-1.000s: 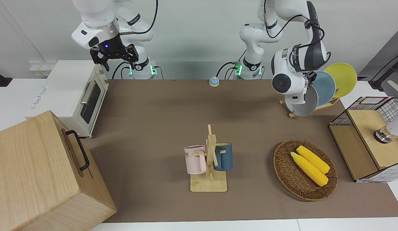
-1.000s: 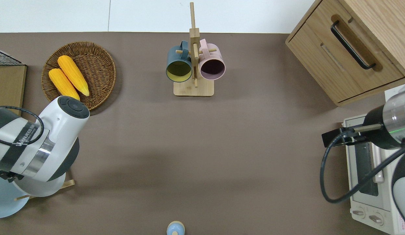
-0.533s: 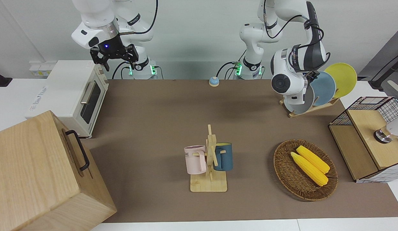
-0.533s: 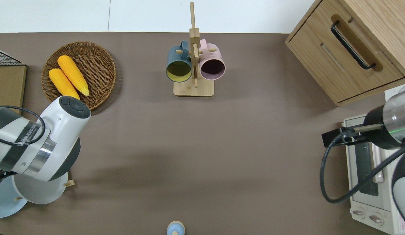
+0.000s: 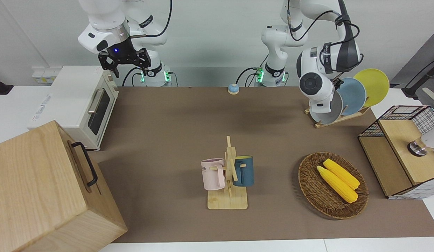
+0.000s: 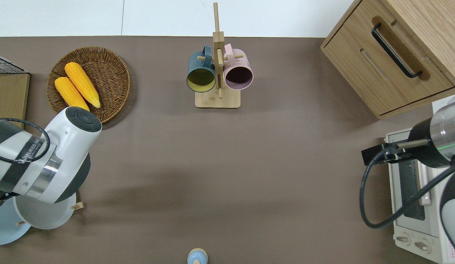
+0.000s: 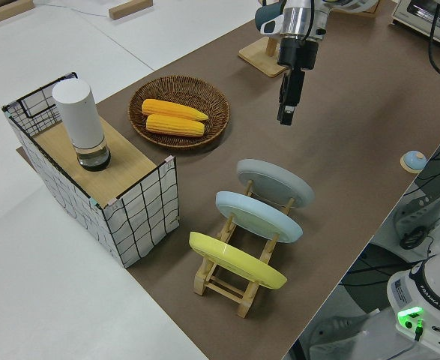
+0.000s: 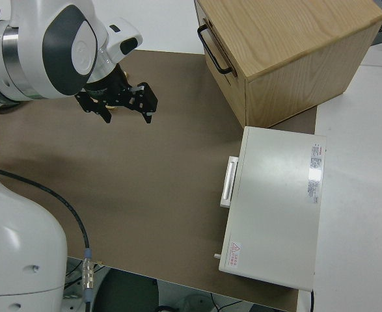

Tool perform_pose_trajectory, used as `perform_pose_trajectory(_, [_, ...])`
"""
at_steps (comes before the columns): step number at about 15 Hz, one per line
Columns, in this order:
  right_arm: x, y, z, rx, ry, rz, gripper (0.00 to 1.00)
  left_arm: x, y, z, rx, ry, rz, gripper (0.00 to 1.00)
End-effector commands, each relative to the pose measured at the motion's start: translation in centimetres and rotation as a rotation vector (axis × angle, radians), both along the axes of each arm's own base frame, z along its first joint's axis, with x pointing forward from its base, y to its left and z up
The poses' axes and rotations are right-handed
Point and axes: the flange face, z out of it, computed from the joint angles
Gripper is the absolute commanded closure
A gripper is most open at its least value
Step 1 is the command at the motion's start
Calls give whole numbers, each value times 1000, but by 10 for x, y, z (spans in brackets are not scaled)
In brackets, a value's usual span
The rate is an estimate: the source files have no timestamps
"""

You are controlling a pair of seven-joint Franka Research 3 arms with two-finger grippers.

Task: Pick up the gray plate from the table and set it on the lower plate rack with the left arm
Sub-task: 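Open the left gripper and withdraw it from the plate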

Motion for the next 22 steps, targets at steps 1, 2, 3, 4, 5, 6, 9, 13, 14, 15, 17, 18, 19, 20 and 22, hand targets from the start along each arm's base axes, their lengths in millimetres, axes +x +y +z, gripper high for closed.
perform_pose_trajectory(1, [-3, -4, 4, 2, 5, -5, 13, -3, -17, 43, -185, -113, -2, 9])
perform_pose_trajectory(2, [-3, -3, 4, 2, 5, -3, 13, -5, -19, 51, -240, -116, -31, 9])
perform_pose_trajectory(3, [-3, -4, 4, 2, 5, -5, 13, -5, -21, 59, -274, -111, -81, 9])
perform_pose_trajectory(4, [-3, -4, 4, 2, 5, -5, 13, -6, -23, 65, -303, -97, -137, 9])
perform_pose_trajectory(5, [-3, -4, 4, 2, 5, -5, 11, -8, -25, 73, -338, -91, -186, 9])
perform_pose_trajectory(6, [-3, -4, 4, 2, 5, -5, 13, -11, -24, 78, -378, -80, -225, 9])
perform_pose_trajectory(9, [-3, -3, 4, 2, 5, -3, 13, -10, -23, 107, -473, -77, -399, 7])
perform_pose_trajectory(13, [-3, -4, 4, 2, 5, -5, 13, -10, 4, 133, -662, -141, -429, 9])
perform_pose_trajectory(14, [-3, -3, 4, 2, 5, -3, 11, -10, 8, 135, -670, -134, -469, 11])
perform_pose_trajectory(15, [-3, -4, 4, 2, 5, -5, 11, -11, 8, 136, -682, -119, -533, 11])
perform_pose_trajectory(17, [-3, -4, 4, 2, 5, -5, 11, -11, 10, 136, -686, -107, -576, 5])
perform_pose_trajectory(18, [-3, -4, 4, 2, 5, -5, 13, -11, 10, 135, -691, -106, -573, 5])
perform_pose_trajectory(19, [-3, -3, 4, 2, 5, -3, 13, -11, 12, 135, -689, -111, -555, 5])
perform_pose_trajectory(20, [-3, -4, 4, 2, 5, -5, 13, -11, 12, 135, -683, -122, -513, 5])
perform_pose_trajectory(22, [-3, -4, 4, 2, 5, -5, 11, -9, 14, 132, -636, -120, -479, 7])
